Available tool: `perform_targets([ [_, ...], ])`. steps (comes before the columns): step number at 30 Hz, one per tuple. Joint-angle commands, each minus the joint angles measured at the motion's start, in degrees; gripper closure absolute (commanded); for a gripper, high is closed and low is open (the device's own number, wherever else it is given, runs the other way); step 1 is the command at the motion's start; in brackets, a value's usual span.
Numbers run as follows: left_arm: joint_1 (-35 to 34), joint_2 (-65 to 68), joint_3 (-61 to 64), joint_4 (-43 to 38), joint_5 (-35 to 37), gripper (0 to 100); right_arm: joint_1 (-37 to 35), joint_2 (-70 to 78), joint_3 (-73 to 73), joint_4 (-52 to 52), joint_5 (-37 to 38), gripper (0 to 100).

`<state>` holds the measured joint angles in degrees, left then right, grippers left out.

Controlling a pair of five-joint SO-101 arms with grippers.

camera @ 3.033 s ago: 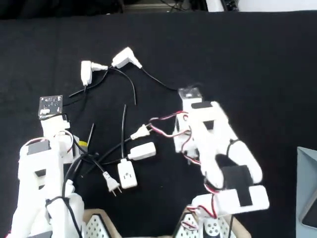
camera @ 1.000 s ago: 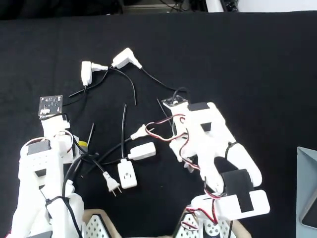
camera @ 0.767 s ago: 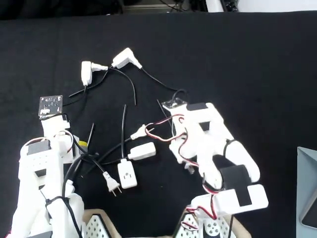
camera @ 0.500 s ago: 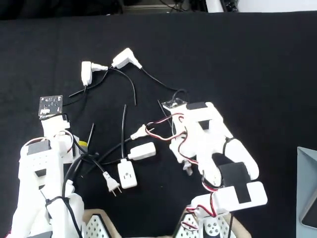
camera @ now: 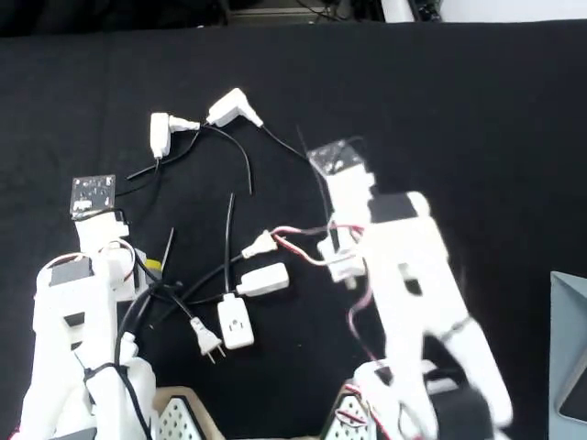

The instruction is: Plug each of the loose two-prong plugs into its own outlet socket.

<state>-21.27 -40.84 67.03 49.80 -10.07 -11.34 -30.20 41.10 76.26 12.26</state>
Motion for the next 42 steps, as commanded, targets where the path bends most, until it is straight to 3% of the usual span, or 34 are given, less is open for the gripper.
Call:
perform_targets([
  [1, -0.04, -1.05, -5.76, -0.26, -0.09, 73, -2.81, -11.21, 0.22, -0.26, -1.49, 98.7],
  [7, 0.04, -6.86, -11.12, 3.16, 1.76, 73, -9.14, -23.16, 6.55, -6.59, -3.87, 98.7],
  [15, 0.92, -32.26, -9.19, 4.84, 11.87, 73, -17.85, -32.22, 13.32, -16.70, -8.35, 98.7],
  [25, 17.98, -53.98, 0.13, 4.48, 16.53, 73, -30.24, -36.35, 13.49, -16.62, -10.02, 98.7],
  [33, 29.85, -62.51, 3.38, 4.92, 16.97, 73, -37.54, -36.88, 13.49, -16.53, -10.02, 98.7],
  [42, 38.55, -63.38, 1.36, 8.44, 10.90, 73, -38.24, -36.53, 14.11, -16.62, -10.02, 98.7],
])
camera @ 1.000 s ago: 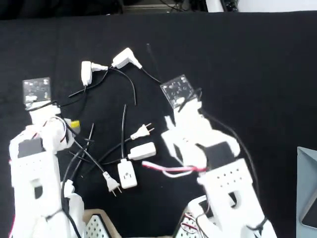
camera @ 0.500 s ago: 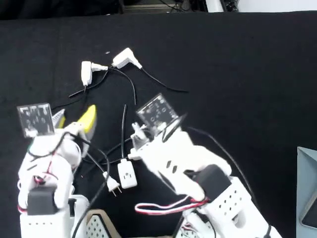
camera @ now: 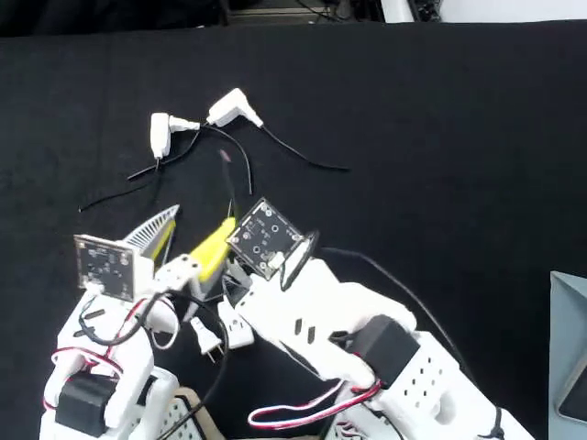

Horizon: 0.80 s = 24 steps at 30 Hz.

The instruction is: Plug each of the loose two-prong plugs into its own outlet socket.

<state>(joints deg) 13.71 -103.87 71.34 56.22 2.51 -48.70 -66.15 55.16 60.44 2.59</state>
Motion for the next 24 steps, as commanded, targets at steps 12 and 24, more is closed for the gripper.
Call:
perform_targets([
  [12, 5.49, -0.35, -4.79, 6.68, -5.36, 73, 0.44, -0.48, 1.80, -0.79, -0.35, 98.7],
  [24, -18.42, 1.93, -6.73, 13.01, -10.90, 73, 20.48, -0.48, 6.29, -0.79, -0.44, 98.7],
])
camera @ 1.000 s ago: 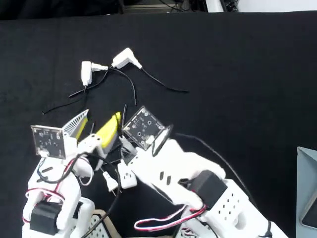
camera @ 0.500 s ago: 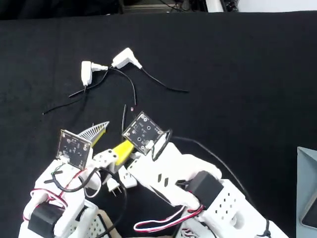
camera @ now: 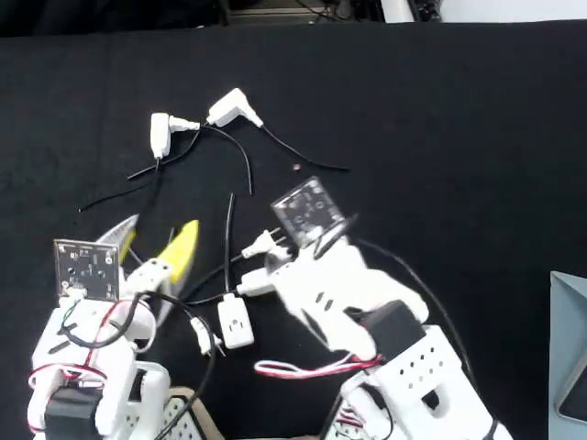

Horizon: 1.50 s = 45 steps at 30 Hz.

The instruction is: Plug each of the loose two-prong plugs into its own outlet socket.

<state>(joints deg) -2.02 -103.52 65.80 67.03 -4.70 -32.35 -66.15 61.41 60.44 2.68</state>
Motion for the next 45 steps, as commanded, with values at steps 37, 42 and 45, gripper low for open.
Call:
perform_targets([
  [37, 21.93, 82.81, -27.21, -4.57, -21.89, 70, 34.90, -0.40, 5.49, -3.96, 3.87, 98.7],
  [42, 23.16, 90.02, -29.58, -5.80, -21.89, 70, 34.81, -0.48, 5.85, -3.96, 3.96, 98.7],
  [45, 26.33, 92.84, -30.46, -6.77, -19.60, 74, 34.64, -0.48, 6.37, -4.22, 3.96, 98.7],
])
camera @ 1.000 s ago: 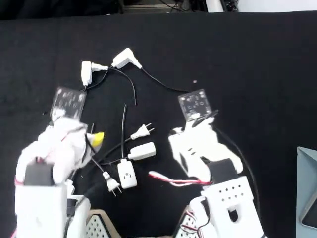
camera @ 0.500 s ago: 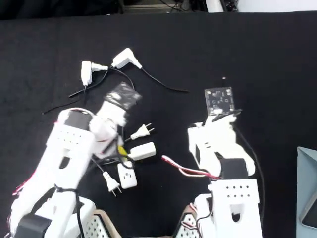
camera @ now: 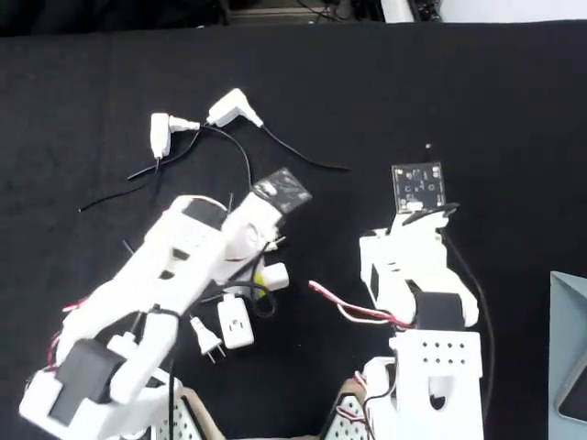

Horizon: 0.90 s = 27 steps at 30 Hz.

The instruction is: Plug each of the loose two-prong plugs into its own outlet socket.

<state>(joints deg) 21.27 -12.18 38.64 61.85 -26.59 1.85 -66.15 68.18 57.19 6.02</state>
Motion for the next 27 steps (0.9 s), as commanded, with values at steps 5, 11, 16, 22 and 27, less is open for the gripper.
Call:
perform_targets([
  [5, 6.73, 4.66, -3.21, -5.36, 4.75, 84, 0.44, -0.48, -0.40, -0.79, 0.53, 98.7],
  [11, 6.90, 0.88, -4.44, -5.01, 4.40, 96, 0.35, -0.48, -0.40, -0.79, 0.35, 98.7],
  [16, 4.62, -10.11, -6.55, -2.73, 4.48, 97, 0.35, -0.48, -0.40, -0.79, 0.26, 98.7],
  [22, -2.51, -21.19, -13.41, 4.22, 4.40, 97, 0.35, -0.48, -0.48, -0.79, 0.26, 98.7],
  [27, -8.57, -27.60, -19.47, 8.00, 4.40, 97, 0.35, -0.48, -0.48, -0.88, 0.26, 98.7],
])
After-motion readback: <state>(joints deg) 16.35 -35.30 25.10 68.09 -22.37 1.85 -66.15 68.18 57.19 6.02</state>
